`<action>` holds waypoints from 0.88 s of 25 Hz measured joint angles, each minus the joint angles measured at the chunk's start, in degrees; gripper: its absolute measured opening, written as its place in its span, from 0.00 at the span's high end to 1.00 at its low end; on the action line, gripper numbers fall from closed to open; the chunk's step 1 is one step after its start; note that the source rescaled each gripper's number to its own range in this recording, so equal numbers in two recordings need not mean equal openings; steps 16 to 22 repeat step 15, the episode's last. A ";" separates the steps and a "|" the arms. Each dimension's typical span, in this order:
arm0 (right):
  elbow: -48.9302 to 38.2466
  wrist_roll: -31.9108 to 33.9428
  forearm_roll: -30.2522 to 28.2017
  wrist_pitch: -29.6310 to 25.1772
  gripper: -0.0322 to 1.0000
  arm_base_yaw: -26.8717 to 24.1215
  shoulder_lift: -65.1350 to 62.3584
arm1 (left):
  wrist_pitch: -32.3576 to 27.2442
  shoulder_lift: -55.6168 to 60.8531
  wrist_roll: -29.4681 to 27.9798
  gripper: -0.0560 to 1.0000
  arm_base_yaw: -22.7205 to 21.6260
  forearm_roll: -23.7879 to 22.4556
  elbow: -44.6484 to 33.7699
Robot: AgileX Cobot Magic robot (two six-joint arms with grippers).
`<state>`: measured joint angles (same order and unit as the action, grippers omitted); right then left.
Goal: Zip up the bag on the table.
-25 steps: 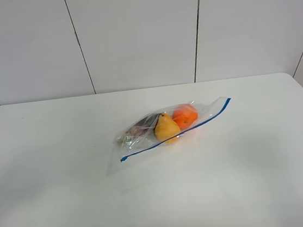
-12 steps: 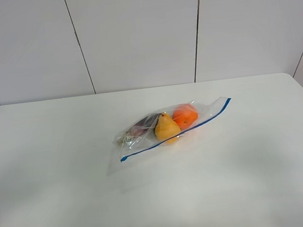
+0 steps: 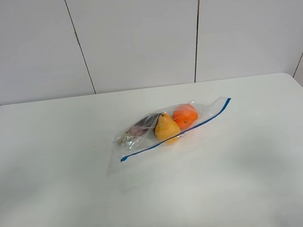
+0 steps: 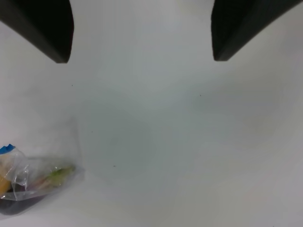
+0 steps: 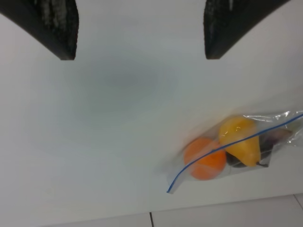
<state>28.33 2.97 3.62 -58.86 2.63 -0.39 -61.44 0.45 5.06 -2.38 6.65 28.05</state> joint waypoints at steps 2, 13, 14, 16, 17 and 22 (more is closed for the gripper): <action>0.00 0.00 0.00 0.00 0.10 0.00 0.00 | 0.00 0.00 0.00 0.31 0.00 0.00 0.00; 0.00 0.00 0.00 0.00 0.10 0.00 0.00 | 0.04 0.00 0.00 0.31 0.00 0.00 0.00; 0.00 0.00 0.00 0.00 0.10 0.00 0.00 | 0.04 0.00 0.00 0.31 0.00 0.00 0.00; 0.00 0.00 0.00 0.00 0.10 0.00 0.00 | 0.07 0.00 0.00 0.31 0.00 0.00 0.00; 0.00 0.00 0.00 0.00 0.10 0.00 0.00 | 0.07 0.00 0.00 0.31 0.00 0.00 0.00; 0.00 0.00 0.00 0.00 0.10 0.00 0.00 | 0.07 0.00 0.00 0.31 0.00 0.00 0.00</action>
